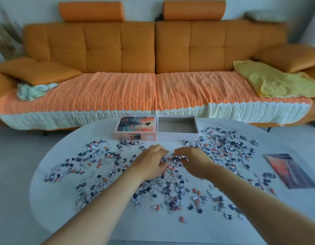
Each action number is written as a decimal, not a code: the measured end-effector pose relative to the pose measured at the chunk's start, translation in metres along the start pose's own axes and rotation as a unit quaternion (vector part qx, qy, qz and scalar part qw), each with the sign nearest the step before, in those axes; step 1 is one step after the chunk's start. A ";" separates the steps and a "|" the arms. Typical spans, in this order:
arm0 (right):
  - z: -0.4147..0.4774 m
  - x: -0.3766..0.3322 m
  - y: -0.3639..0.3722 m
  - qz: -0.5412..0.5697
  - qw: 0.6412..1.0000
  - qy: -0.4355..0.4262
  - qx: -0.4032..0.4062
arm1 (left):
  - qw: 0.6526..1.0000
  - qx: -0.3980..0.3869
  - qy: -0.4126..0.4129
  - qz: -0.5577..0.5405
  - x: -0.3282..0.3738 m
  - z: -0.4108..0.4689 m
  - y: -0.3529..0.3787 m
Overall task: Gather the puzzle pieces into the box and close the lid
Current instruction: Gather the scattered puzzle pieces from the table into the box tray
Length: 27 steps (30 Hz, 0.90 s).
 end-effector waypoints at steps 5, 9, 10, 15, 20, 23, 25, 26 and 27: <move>-0.030 0.015 -0.018 -0.027 0.994 0.104 -0.008 | 0.994 -0.061 -0.066 0.064 0.004 -0.016 -0.003; -0.043 0.023 -0.008 -0.108 0.983 0.137 -0.062 | 0.982 -0.129 -0.116 0.074 0.003 -0.022 0.012; -0.043 0.027 -0.003 -0.112 0.980 0.149 -0.075 | 0.980 -0.138 -0.120 0.074 0.004 -0.022 0.016; -0.027 0.030 0.019 -0.112 0.982 0.120 -0.093 | 0.989 -0.090 -0.109 0.048 0.011 -0.011 0.025; -0.004 0.021 0.022 -0.124 0.988 0.065 -0.064 | 0.992 -0.060 -0.107 -0.017 0.010 0.000 0.020; 0.007 0.021 0.021 -0.108 0.990 0.062 -0.065 | 0.994 -0.048 -0.095 -0.025 0.001 0.010 0.022; 0.013 0.024 0.021 -0.073 0.993 0.072 -0.067 | 0.996 -0.027 -0.077 -0.032 -0.003 0.016 0.023; 0.015 0.024 0.020 -0.055 0.994 0.074 -0.064 | 0.997 -0.013 -0.068 -0.041 -0.004 0.018 0.022; 0.017 0.025 0.020 -0.040 0.995 0.075 -0.057 | 0.997 0.001 -0.059 -0.050 -0.005 0.019 0.021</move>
Point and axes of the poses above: each hand's wrist, its own z-axis towards the middle knuckle, its own y-axis out of the palm, x = y × z, the point moved 7 cm from there along z, towards the middle knuckle, and after that the axes turned 4 degrees about -y, right-handed, at the moved point
